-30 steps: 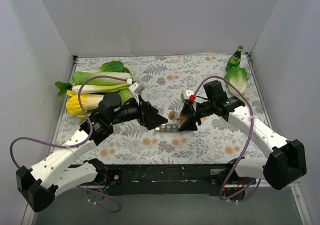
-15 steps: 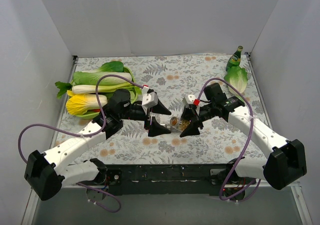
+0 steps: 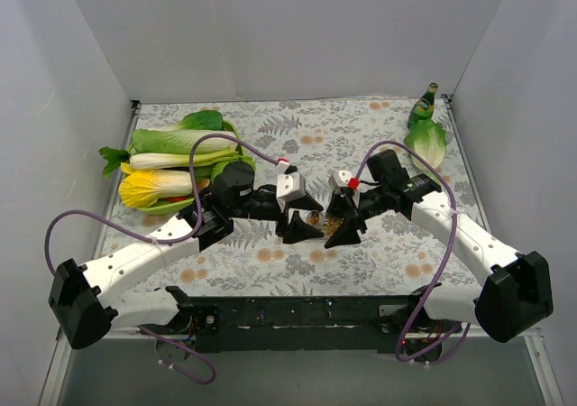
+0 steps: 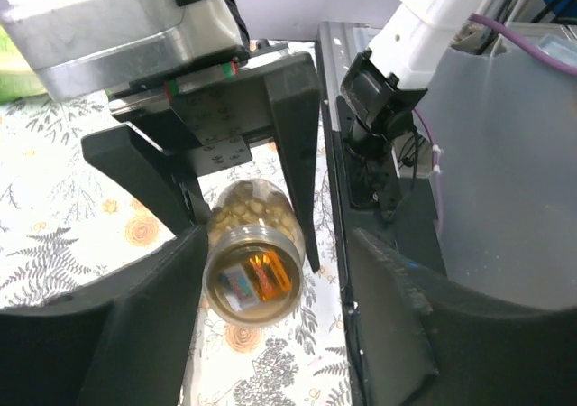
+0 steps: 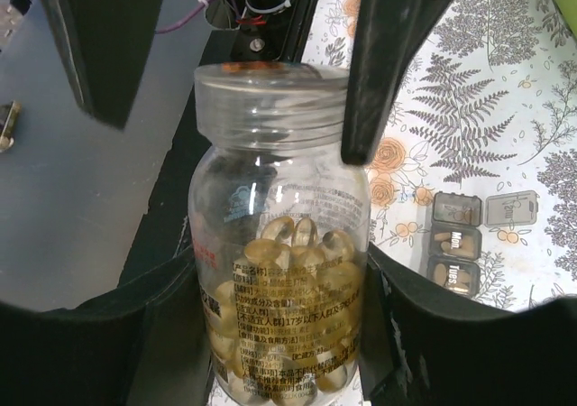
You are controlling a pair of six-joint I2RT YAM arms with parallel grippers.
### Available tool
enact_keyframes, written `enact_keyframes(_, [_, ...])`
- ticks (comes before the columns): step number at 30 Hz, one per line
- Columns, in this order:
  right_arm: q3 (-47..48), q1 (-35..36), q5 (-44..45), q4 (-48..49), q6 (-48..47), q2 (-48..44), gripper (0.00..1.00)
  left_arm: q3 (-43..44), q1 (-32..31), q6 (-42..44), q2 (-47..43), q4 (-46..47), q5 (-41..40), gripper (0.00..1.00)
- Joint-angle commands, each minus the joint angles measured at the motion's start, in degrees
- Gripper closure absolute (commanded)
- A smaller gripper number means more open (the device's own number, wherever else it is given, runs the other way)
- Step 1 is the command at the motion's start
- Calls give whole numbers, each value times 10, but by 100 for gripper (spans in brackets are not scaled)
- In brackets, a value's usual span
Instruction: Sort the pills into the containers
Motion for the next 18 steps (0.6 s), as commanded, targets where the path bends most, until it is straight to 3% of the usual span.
enact_keyframes(1, [11, 2, -20, 18, 10, -1, 94, 50, -37, 52, 8, -78, -105, 50])
enact_keyframes(5, [11, 2, -18, 19, 12, -1, 94, 60, -39, 41, 10, -96, -140, 89])
enact_keyframes(8, [10, 2, -15, 20, 13, -1, 94, 65, -39, 15, 5, -102, -162, 100])
enact_keyframes(16, [9, 2, -11, 30, 25, 1, 94, 68, -39, -63, -8, -109, -180, 100])
enact_keyframes(17, [10, 2, -11, 30, 25, 1, 94, 65, -39, -68, -10, -107, -185, 95])
enact_keyframes(18, [9, 2, -11, 30, 26, 1, 94, 64, -39, -81, -17, -101, -193, 72])
